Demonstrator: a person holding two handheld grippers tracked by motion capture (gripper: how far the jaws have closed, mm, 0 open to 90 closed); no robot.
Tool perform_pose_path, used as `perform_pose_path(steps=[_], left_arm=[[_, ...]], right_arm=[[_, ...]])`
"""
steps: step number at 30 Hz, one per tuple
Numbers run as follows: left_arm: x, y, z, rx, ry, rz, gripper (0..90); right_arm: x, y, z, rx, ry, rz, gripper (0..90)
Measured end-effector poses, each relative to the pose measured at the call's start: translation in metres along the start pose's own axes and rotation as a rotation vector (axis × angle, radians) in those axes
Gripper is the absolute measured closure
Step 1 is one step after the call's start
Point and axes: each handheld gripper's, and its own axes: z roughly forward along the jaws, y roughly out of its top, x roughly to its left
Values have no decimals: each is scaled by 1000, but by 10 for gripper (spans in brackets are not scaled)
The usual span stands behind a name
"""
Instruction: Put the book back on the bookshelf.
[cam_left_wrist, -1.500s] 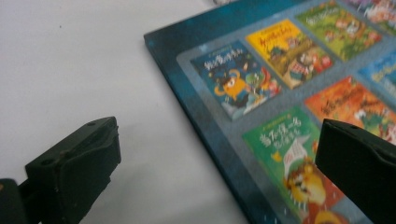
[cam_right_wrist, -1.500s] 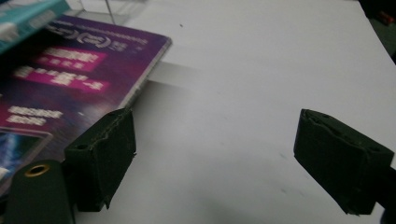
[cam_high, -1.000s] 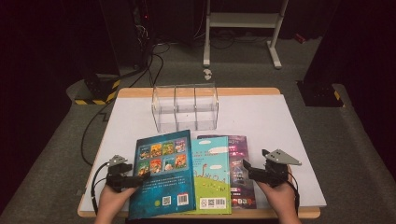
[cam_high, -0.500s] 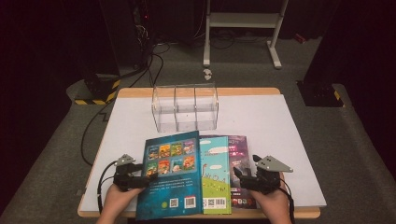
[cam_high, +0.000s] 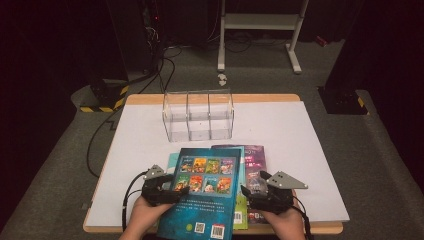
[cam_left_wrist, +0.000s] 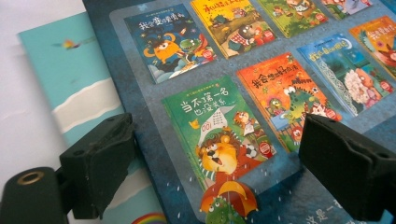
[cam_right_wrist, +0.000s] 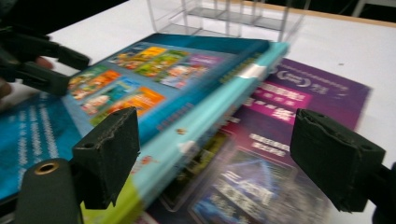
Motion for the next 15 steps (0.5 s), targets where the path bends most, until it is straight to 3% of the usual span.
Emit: perform_pose_path(steps=[7,10,11,15], left_arm=[[-15,8,10,-7,-25,31,126],[-24,12,14,-5,-44,69,128],[-25,12,13,-7,-40,82,129],[-19,6,8,-15,-60,75,147]], right_arm=[[6,0,9,37,20,6,188],[4,-1,10,48,19,21,175],[4,-2,10,49,-1,25,179],[0,-4,9,52,27,72,190]])
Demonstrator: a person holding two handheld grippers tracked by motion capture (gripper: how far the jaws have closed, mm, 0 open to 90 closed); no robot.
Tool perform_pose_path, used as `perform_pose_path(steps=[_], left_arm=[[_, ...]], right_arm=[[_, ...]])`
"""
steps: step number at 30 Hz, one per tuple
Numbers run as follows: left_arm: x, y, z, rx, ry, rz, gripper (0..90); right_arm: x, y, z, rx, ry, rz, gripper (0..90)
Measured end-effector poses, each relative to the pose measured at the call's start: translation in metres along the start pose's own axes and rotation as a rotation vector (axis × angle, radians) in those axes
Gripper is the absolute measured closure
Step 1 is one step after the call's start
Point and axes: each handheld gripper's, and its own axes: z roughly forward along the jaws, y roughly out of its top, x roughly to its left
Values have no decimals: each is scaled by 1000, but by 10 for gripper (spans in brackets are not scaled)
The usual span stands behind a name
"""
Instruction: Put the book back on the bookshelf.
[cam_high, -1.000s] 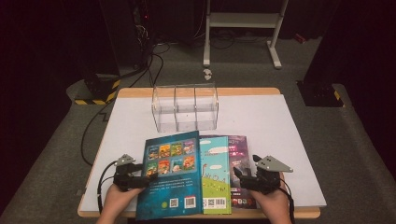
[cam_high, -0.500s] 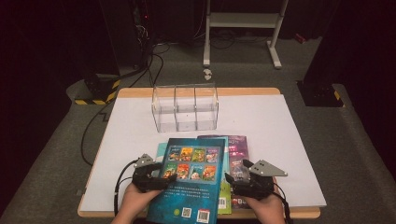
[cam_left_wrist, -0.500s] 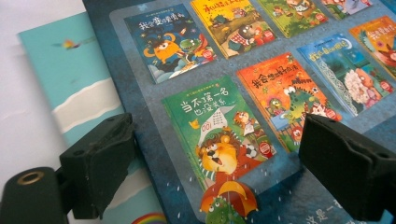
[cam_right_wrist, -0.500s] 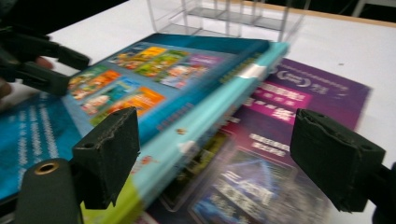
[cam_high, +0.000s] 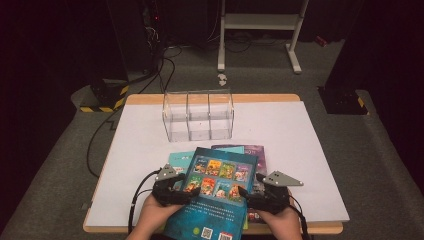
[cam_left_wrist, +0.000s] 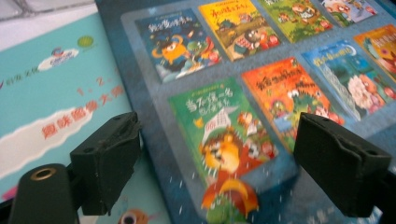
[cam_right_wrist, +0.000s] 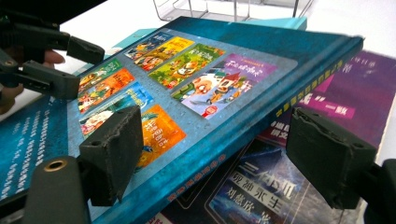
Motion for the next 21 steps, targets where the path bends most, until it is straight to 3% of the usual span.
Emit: perform_pose_path(steps=[2,5,9,17,19,21], left_arm=[[3,-5,-3,-1,-18,-20,143],[1,-7,-6,-8,-32,1,179],[0,-4,-2,-3,-21,4,181],[6,18,17,-7,-10,8,180],[7,17,15,3,-11,-12,176],[6,10,11,-7,0,-16,146]], right_arm=[[0,-1,1,4,9,8,189],[2,-1,3,14,31,21,206],[3,4,7,30,17,25,227],[-31,35,27,58,-55,42,229],[-36,35,27,56,-65,64,190],[-33,29,24,54,-45,83,159]])
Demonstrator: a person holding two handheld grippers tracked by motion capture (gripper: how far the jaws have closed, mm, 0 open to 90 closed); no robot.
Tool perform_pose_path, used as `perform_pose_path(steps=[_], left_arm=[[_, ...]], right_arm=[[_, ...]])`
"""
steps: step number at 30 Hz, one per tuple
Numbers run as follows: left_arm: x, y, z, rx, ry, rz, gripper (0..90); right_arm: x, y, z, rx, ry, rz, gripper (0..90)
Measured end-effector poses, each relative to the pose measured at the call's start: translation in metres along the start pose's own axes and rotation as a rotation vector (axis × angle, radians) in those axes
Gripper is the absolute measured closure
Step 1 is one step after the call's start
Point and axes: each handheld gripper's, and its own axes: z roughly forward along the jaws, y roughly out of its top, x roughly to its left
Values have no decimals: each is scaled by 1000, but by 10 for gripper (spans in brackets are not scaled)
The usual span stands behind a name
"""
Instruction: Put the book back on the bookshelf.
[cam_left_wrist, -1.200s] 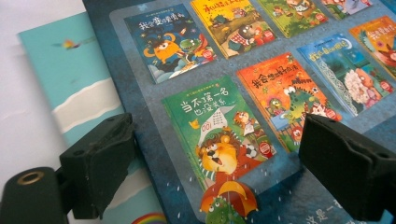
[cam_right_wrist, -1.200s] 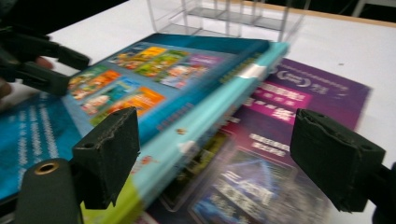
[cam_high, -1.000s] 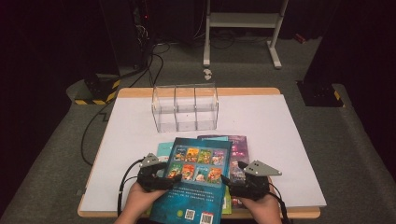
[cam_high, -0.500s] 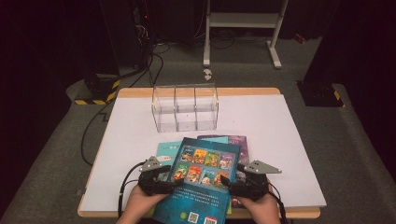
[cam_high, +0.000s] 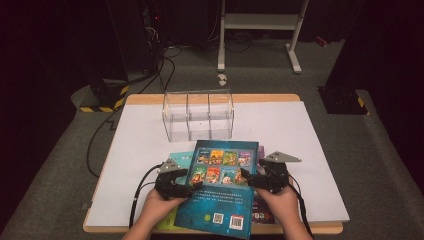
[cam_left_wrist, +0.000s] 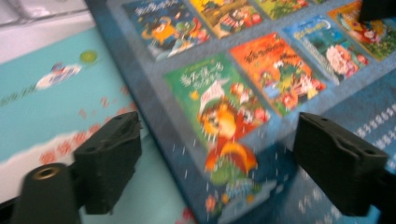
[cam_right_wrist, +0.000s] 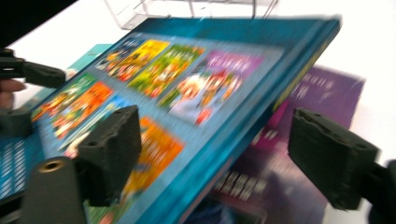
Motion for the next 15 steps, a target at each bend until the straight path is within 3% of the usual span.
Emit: perform_pose_path(steps=[3,5,15], left_arm=[[-3,-4,-5,22,-22,16,148],[-5,-6,-6,9,-31,21,160],[-10,-6,-4,-2,-13,13,161]], right_arm=[[11,-16,-7,-14,38,2,141],[18,-22,-9,-18,51,4,143],[25,-19,-9,-6,48,-15,259]])
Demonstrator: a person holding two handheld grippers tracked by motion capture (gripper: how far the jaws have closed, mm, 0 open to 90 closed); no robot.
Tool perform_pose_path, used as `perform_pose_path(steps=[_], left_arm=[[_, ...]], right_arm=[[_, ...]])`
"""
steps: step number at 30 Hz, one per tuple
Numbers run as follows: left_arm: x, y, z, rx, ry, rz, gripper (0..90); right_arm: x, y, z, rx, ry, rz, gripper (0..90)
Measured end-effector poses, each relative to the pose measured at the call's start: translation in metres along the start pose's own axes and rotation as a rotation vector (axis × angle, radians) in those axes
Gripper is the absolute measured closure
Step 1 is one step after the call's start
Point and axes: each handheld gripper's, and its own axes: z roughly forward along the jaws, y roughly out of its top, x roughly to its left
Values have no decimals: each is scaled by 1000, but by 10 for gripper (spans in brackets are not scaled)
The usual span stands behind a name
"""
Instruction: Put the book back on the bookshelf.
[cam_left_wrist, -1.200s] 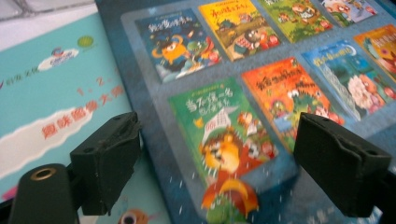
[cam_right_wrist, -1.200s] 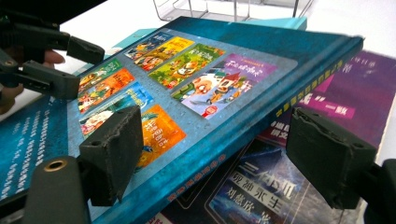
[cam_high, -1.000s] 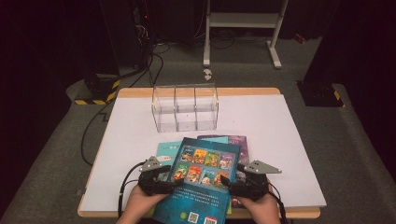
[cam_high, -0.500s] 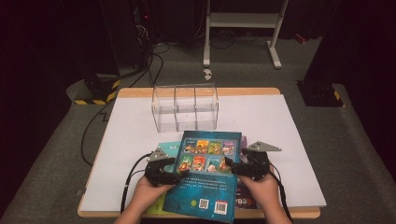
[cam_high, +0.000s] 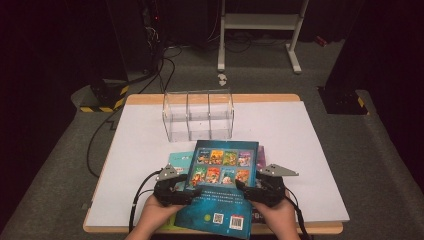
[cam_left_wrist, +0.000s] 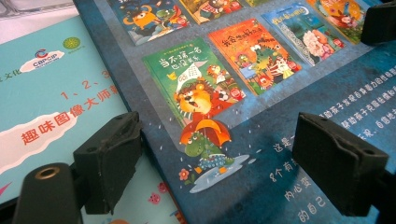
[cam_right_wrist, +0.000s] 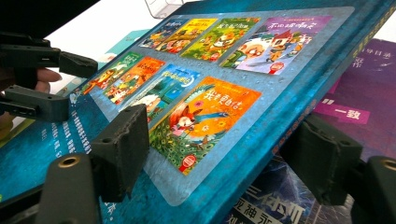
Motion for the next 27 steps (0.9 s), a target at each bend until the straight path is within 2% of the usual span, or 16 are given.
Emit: perform_pose_path(steps=[7,13,18,23,27], left_arm=[[1,-1,0,-9,-3,-1,158],[3,-1,2,-20,-10,-2,134],[6,0,4,-29,-18,-23,89],[10,3,6,-30,-51,-48,44],[17,6,8,-41,-100,-89,0]], right_arm=[[-2,2,-8,-10,-15,-7,380],[3,3,-12,-19,-44,-46,399],[7,3,-17,-38,-56,-80,401],[11,3,-21,-66,-61,-116,404],[16,6,-25,-97,-70,-162,405]])
